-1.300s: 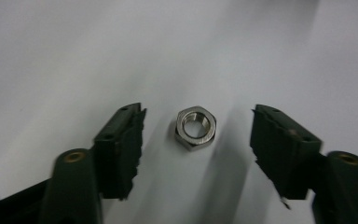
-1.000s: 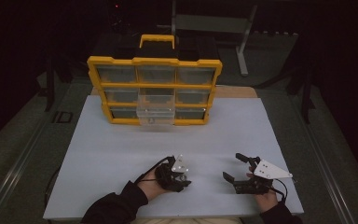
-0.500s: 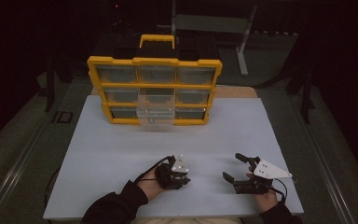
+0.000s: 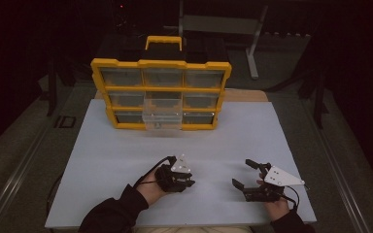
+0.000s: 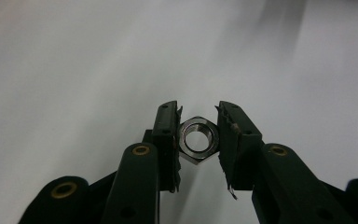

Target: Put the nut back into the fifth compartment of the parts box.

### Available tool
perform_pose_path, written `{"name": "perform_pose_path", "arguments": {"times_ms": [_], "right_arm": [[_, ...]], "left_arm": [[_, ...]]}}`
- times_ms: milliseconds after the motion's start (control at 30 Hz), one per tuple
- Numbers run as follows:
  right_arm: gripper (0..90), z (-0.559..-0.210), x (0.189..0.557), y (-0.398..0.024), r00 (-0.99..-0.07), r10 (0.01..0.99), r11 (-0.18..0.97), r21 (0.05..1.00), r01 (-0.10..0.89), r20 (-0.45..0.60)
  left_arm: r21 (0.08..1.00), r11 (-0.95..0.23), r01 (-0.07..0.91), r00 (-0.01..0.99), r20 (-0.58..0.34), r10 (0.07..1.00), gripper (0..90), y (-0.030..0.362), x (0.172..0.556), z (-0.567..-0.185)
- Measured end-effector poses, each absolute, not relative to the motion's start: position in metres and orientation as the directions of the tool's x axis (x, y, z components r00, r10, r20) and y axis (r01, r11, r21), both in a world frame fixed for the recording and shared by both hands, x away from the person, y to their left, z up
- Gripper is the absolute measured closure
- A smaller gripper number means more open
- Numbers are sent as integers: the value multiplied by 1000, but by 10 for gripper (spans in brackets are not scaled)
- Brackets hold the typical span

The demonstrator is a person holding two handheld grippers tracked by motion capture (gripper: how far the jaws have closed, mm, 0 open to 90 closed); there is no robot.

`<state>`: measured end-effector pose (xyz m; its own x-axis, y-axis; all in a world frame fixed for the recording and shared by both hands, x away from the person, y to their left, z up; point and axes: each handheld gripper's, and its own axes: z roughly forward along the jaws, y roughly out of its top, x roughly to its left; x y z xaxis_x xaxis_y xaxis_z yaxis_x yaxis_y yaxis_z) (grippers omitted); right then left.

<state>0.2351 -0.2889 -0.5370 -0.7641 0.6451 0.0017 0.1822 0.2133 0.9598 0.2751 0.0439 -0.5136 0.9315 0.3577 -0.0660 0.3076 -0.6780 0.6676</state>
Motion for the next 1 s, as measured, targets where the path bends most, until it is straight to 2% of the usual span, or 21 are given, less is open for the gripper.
{"name": "perform_pose_path", "arguments": {"times_ms": [500,1000], "right_arm": [[135,-538,235,-288,-765,644,215,959,184,3],[135,-538,236,-288,-766,643,219,958,183,0]], "left_arm": [[747,-581,323,907,-70,414,691,72,288,-466],[787,-546,288,890,-10,456,691,87,302,-419]]}}
